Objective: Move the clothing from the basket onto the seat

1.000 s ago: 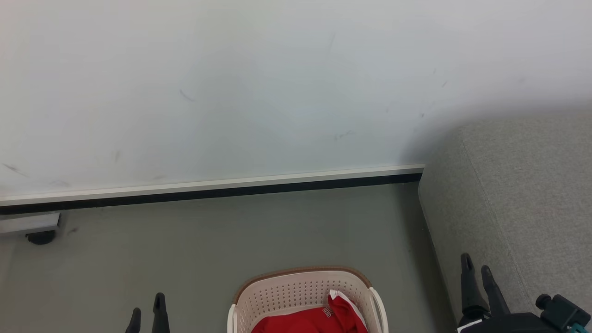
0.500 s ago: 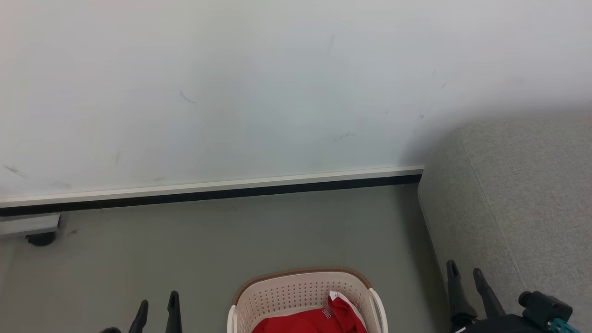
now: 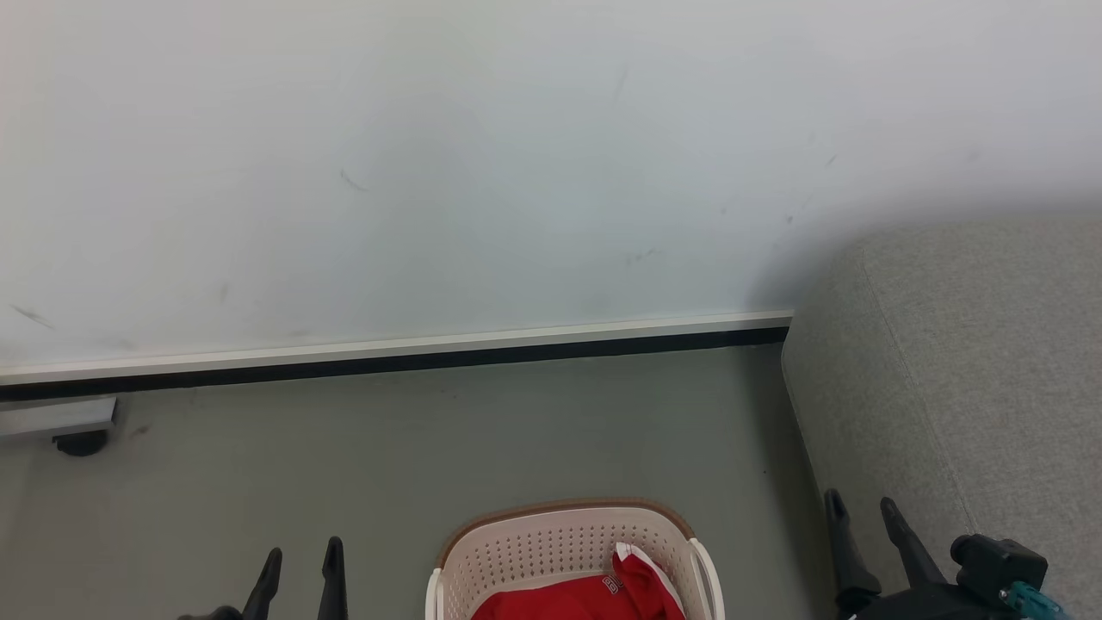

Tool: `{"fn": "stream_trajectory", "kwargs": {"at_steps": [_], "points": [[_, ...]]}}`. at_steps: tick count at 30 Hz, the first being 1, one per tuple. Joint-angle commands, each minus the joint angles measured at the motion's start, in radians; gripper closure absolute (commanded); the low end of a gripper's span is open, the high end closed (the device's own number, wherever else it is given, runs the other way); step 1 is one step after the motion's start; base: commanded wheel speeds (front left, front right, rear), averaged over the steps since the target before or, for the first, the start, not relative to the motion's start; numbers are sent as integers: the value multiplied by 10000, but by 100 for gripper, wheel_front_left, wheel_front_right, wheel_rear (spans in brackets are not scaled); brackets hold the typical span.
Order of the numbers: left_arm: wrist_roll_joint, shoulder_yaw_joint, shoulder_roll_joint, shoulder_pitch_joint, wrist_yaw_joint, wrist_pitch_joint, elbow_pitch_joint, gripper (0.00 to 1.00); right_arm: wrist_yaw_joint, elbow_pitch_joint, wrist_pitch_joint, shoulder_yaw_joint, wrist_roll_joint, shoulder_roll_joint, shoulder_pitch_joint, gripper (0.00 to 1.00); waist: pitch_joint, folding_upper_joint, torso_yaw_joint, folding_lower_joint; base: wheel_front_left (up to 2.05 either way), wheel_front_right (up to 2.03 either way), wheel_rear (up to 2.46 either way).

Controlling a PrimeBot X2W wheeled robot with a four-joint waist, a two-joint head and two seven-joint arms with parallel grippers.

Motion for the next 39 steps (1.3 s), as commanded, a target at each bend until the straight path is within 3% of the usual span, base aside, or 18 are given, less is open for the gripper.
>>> {"fn": "stream_trajectory", "kwargs": {"at_steps": [1,28,39], "points": [[251,-32,27,-116,-15,-128,16,0,3,-77,28,-21,-308,35,115,0,-8,0,1,0,0,0,0],[1971,-78,-66,-73,-89,-736,450,0,4,353,202,-220,-2511,100,110,0,-186,0,-50,0,0,0,0],[1880,-40,-100,-86,-62,-786,538,0,4,358,188,-264,-2677,117,152,0,-160,0,-41,0,0,0,0]]}}
